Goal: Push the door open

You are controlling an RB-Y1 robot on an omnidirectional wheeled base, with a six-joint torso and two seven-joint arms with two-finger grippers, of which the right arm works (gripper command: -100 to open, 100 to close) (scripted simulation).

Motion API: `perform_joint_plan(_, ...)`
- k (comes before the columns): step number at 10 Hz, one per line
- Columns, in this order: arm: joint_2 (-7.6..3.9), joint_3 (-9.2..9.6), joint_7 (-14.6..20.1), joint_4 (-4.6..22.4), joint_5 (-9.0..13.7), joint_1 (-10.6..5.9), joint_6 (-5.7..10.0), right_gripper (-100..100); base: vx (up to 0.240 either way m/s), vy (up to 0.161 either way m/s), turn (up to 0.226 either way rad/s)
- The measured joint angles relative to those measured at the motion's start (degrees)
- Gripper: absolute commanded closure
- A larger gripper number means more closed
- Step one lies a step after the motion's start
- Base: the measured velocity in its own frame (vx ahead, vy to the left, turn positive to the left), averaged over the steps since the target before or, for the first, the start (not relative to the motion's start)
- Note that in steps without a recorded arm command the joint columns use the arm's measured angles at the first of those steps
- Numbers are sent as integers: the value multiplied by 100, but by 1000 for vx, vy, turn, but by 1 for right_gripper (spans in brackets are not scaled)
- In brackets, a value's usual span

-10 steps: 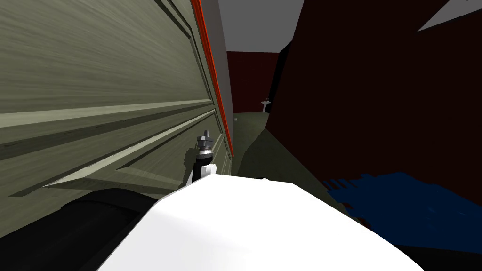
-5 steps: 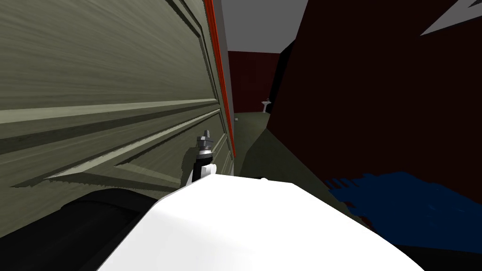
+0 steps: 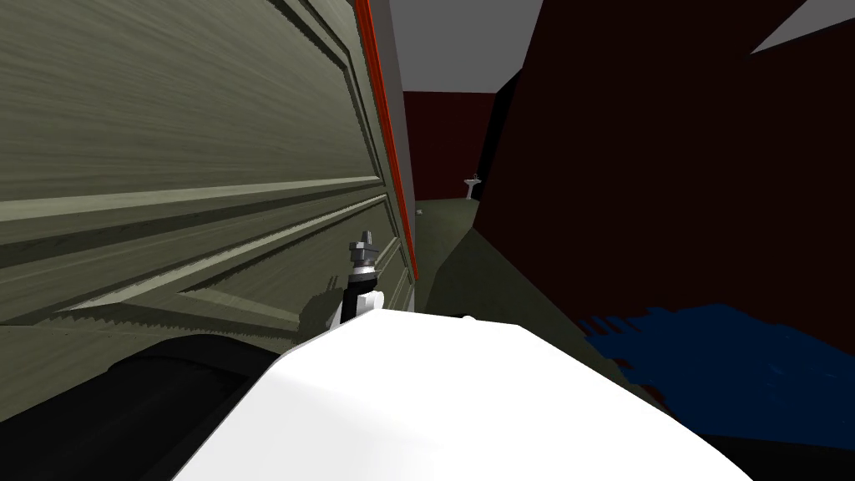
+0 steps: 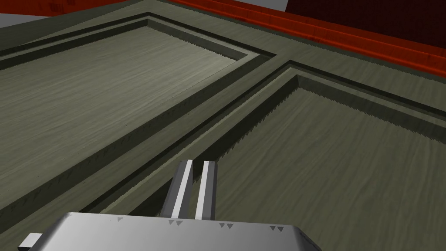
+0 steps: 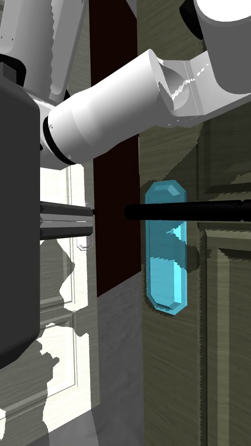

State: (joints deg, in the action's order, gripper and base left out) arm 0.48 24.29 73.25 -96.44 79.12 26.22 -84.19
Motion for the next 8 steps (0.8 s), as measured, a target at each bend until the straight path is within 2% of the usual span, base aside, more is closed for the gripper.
perform_joint_plan(4,-302,-46,-27,-80,129,24,170,-100,-69,45,-68)
perform_joint_plan(6,-373,-96,-134,-25,252,87,291,-100,-159,126,-212)
perform_joint_plan(7,-333,-137,-190,32,304,156,360,-100,-165,123,-130)
perform_joint_plan(8,-215,-177,-236,88,353,179,416,-100,-124,68,-48)
